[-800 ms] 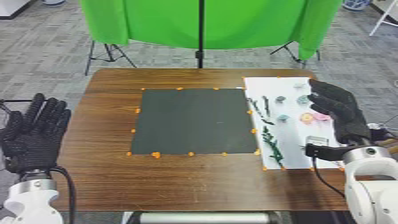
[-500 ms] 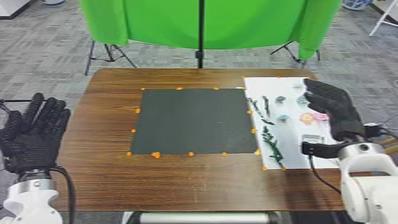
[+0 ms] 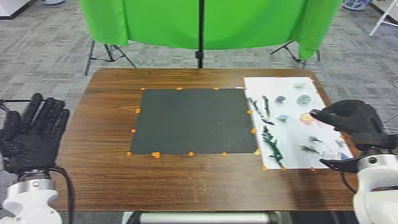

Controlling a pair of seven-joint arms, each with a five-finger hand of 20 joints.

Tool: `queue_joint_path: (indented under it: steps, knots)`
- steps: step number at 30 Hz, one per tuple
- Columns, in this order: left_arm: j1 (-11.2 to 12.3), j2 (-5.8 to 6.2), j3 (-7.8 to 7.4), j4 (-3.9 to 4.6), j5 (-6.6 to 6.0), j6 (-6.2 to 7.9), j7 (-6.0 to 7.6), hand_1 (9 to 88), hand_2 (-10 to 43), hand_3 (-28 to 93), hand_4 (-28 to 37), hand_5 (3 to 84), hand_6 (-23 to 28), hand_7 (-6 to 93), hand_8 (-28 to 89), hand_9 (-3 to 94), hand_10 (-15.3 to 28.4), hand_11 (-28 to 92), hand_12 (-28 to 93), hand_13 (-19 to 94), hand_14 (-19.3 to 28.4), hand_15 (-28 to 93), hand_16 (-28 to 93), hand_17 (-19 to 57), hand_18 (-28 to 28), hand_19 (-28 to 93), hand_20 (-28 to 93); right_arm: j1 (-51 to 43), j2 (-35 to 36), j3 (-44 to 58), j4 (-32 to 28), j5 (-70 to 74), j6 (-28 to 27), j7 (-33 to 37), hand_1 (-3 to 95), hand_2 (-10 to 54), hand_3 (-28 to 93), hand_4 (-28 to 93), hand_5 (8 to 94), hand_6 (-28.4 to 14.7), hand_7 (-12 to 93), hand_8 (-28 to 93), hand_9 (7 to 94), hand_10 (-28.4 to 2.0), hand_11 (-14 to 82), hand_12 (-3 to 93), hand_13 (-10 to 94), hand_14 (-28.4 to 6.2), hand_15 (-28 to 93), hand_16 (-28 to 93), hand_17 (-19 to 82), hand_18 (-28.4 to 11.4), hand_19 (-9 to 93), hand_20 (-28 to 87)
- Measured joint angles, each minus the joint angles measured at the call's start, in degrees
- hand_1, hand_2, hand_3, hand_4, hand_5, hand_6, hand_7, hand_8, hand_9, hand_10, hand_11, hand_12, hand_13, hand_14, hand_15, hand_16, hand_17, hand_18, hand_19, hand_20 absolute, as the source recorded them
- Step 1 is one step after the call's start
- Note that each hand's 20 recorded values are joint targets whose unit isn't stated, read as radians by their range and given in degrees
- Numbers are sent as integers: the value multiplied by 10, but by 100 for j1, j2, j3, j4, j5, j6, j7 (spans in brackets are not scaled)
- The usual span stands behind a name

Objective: Arrange flowers

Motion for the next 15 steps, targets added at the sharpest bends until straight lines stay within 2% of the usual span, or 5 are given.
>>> queue_joint_path:
  steps: [5, 7, 11, 15]
  knots:
    - [-3, 28, 3, 0, -34, 11, 4, 254, 155, 763, -283, 478, 91, 52, -88, 427, 151, 151, 55, 310, 133, 221, -85, -42, 112, 319, 88, -39, 74, -236, -10, -622, -101, 180, 265, -95, 588, -283, 562, -62, 425, -153, 516, -202, 592, 330, 490, -176, 785, 273, 222, -230, 730, 243]
    - [-5, 35, 6, 0, -44, 11, 4, 255, 155, 763, -283, 478, 91, 54, -88, 427, 151, 152, 56, 310, 133, 221, -85, -42, 112, 319, 88, -95, 99, -428, -23, -1310, -284, 189, 261, -95, 596, -283, 558, -65, 426, -155, 514, -204, 592, 331, 490, -176, 784, 275, 222, -231, 732, 240]
    - [-7, 41, 7, 0, -51, 12, 4, 254, 155, 764, -283, 478, 91, 53, -89, 428, 151, 152, 56, 310, 134, 221, -85, -42, 112, 319, 88, -171, 201, -842, -20, -2042, -525, 269, 269, -95, 573, -283, 555, -68, 420, -154, 510, -208, 591, 330, 488, -179, 781, 276, 223, -234, 736, 233]
    - [-7, 44, 8, 0, -54, 12, 4, 255, 156, 762, -283, 479, 91, 55, -88, 428, 151, 153, 56, 310, 134, 221, -85, -42, 112, 319, 88, -184, 282, -1242, 47, -2166, -611, 371, 278, -95, 552, -283, 556, -72, 412, -152, 508, -212, 590, 328, 487, -180, 781, 275, 223, -235, 738, 228]
